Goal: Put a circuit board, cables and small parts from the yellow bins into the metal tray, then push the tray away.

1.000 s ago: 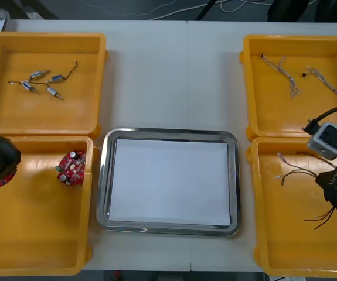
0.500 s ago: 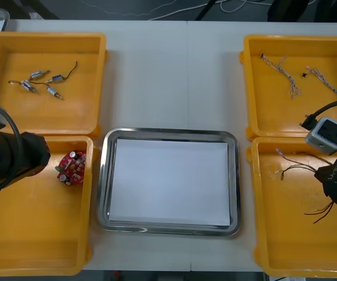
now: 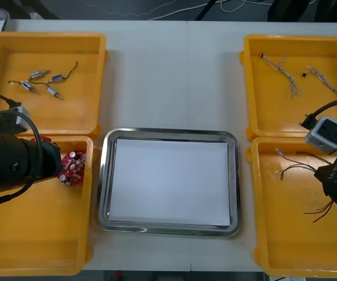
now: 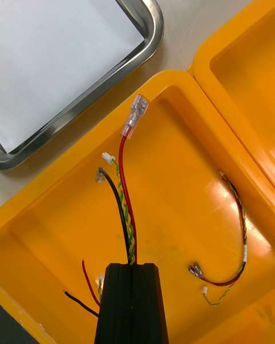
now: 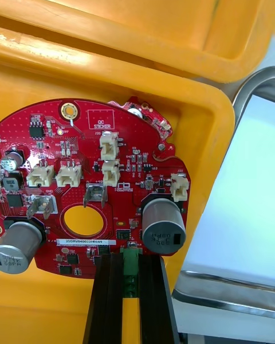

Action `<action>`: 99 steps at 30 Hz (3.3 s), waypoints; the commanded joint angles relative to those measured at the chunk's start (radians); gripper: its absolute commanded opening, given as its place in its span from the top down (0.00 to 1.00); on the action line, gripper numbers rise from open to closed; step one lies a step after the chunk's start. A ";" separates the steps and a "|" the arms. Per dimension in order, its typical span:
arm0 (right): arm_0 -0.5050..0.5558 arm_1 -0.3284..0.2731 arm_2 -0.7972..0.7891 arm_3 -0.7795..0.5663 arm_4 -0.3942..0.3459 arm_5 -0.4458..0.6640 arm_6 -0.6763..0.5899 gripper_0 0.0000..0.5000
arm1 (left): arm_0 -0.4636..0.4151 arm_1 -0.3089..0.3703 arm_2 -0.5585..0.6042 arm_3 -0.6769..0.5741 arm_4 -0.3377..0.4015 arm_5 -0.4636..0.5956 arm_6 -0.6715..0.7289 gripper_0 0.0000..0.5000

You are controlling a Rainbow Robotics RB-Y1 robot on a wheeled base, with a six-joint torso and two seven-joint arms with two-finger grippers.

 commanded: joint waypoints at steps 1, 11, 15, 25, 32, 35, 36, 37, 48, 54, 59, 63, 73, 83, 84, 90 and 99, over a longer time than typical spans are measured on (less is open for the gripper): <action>-0.021 -0.041 0.010 -0.004 0.005 0.003 0.011 1.00 | -0.045 0.041 -0.056 -0.036 0.009 0.007 -0.016 1.00; -0.021 -0.041 0.010 -0.004 0.005 0.003 0.011 1.00 | -0.131 0.035 -0.240 -0.019 -0.033 0.007 0.079 1.00; -0.021 -0.041 0.010 -0.004 0.005 0.003 0.011 1.00 | -0.164 0.034 -0.298 -0.019 -0.031 0.007 0.101 1.00; -0.021 -0.041 0.010 -0.004 0.005 0.003 0.011 1.00 | -0.264 0.034 -0.466 0.005 -0.007 0.007 0.223 1.00; -0.021 -0.041 0.010 -0.004 0.005 0.003 0.011 1.00 | -0.330 0.034 -0.582 0.070 -0.033 0.007 0.276 1.00; -0.021 -0.041 0.010 -0.004 0.005 0.003 0.011 1.00 | -0.356 0.026 -0.617 0.097 -0.036 0.007 0.286 1.00; -0.021 -0.041 0.010 -0.004 0.005 0.003 0.011 1.00 | -0.361 0.024 -0.622 0.100 -0.039 0.007 0.288 1.00; -0.021 -0.041 0.010 -0.004 0.005 0.003 0.011 1.00 | -0.370 0.020 -0.636 0.108 -0.042 0.007 0.292 1.00; -0.021 -0.041 0.010 -0.004 0.005 0.003 0.011 1.00 | -0.454 -0.011 -0.742 0.137 -0.054 0.006 0.375 1.00; -0.021 -0.041 0.010 -0.004 0.005 0.003 0.011 1.00 | -0.465 -0.015 -0.782 0.139 -0.089 -0.024 0.386 1.00; -0.021 -0.041 0.010 -0.004 0.005 0.003 0.011 1.00 | -0.465 -0.011 -0.825 0.157 -0.116 -0.072 0.394 1.00; -0.021 -0.041 0.010 -0.004 0.005 0.003 0.011 1.00 | -0.465 -0.015 -0.871 0.169 -0.143 -0.098 0.401 1.00; -0.021 -0.041 0.010 -0.004 0.005 0.003 0.011 1.00 | -0.465 -0.043 -0.938 0.180 -0.189 -0.127 0.404 1.00; -0.021 -0.041 0.010 -0.004 0.005 0.003 0.011 1.00 | -0.465 -0.075 -1.007 0.254 -0.261 -0.162 0.403 1.00; -0.021 -0.041 0.010 -0.004 0.005 0.003 0.011 1.00 | -0.465 -0.077 -1.007 0.255 -0.263 -0.161 0.403 1.00; -0.021 -0.041 0.010 -0.004 0.005 0.003 0.011 1.00 | -0.465 -0.083 -1.027 0.263 -0.274 -0.162 0.403 1.00; -0.021 -0.041 0.010 -0.004 0.005 0.003 0.011 1.00 | -0.465 -0.097 -1.047 0.275 -0.278 -0.170 0.403 1.00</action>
